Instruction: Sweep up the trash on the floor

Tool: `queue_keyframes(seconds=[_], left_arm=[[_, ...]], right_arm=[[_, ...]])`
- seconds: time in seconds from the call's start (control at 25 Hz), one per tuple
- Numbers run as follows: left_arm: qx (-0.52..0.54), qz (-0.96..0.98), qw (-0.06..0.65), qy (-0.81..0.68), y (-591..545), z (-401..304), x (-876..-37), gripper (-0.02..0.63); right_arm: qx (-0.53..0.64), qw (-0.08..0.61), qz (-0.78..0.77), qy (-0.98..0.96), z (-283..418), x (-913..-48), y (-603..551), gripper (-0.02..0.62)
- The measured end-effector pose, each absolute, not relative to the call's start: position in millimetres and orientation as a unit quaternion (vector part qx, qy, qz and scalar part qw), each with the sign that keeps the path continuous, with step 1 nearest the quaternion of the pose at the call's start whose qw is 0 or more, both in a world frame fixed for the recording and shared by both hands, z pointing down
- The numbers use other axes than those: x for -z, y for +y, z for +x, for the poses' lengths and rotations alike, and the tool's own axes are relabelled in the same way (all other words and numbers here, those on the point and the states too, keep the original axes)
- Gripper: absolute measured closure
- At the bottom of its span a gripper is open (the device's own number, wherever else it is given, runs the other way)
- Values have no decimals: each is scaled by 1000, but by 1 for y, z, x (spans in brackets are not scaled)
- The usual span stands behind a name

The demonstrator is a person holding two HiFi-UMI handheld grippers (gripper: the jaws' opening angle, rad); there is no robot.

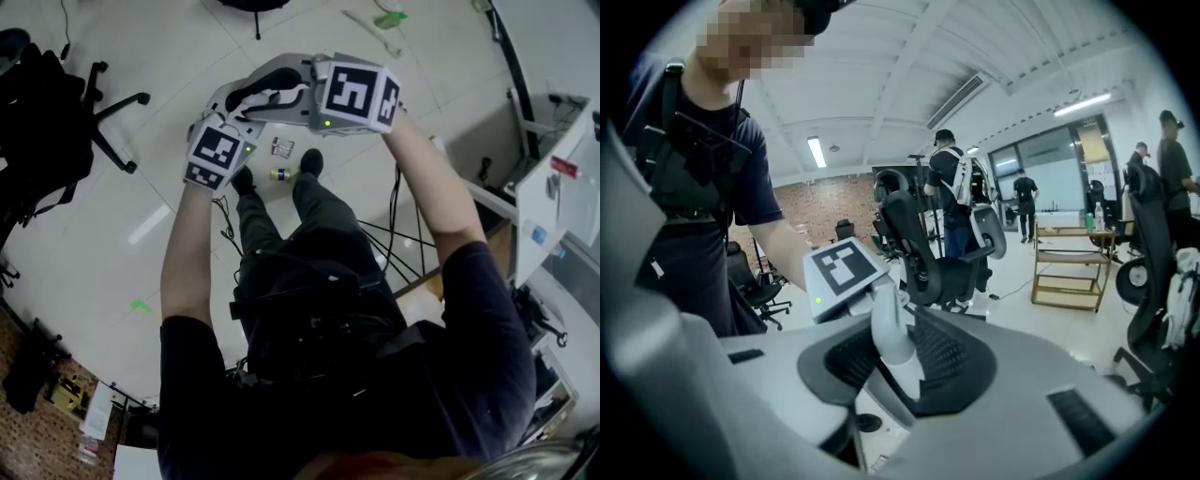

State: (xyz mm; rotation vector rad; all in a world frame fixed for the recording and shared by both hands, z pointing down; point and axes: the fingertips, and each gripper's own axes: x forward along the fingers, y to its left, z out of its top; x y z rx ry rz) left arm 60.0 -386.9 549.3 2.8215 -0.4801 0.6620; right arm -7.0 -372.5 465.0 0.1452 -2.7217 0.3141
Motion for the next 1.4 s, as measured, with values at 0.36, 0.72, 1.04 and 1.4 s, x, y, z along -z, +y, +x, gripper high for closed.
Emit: queue_keyframes(seconds=[0.36, 0.72, 1.04, 1.4], left_arm=[[-233, 947, 175, -134, -355, 74, -568, 486], [-249, 942, 197, -107, -342, 83, -559, 474], [-258, 937, 210, -108, -323, 83, -554, 474], [-276, 937, 197, -86, -298, 66, -556, 474]], right_arm=[[-176, 174, 86, -965, 9, -482, -346, 469], [-201, 150, 104, -962, 19, -475, -336, 465], [-209, 139, 88, -964, 19, -468, -318, 463], [-211, 146, 98, -962, 1, -471, -295, 462]])
